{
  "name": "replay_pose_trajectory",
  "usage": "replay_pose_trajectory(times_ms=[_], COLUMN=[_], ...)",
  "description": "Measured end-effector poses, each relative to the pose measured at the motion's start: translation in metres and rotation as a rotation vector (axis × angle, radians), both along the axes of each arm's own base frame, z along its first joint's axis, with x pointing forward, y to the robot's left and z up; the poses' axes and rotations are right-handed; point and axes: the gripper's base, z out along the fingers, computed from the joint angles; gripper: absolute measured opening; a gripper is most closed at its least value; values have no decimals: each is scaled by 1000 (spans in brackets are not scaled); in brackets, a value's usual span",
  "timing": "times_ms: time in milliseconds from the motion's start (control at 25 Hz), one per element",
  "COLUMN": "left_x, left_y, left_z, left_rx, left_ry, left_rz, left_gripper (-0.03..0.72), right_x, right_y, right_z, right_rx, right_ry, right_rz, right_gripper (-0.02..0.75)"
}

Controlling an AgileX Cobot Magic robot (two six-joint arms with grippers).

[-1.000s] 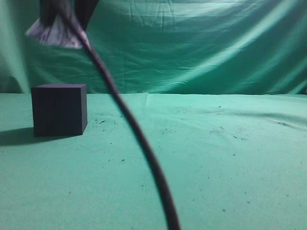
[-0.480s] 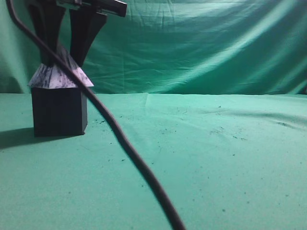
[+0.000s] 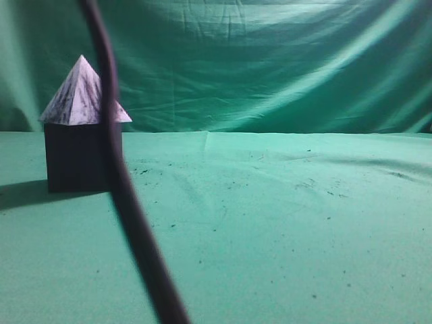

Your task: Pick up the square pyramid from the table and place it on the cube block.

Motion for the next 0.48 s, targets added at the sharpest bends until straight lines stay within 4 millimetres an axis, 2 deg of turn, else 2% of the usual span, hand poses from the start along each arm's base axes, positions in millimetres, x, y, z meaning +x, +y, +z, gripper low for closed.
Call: replay_pose_trajectory(times_ms=[80,200,240,320,400,480], left_x=[0,0,0,0,0,0], left_y=[0,0,0,0,0,0], left_z=[0,0,0,0,0,0], left_rx=[0,0,0,0,0,0], left_ry=[0,0,0,0,0,0], left_rz=[0,0,0,0,0,0], left_gripper=[0,0,0,0,0,0], right_x=[-5,-21,-27,-43,-61,-80], right_y=[-13,-36,-44,-65,-88,-114], right_z=[25,70,84,115,135,144], right_rx=[13,96,124,186,225,237], right_ry=[-62,-118,-132,-170,-183,-180], right_rz=[-13,-54,-61,-70,-85,-103], right_gripper=[448,141,83,0,0,0])
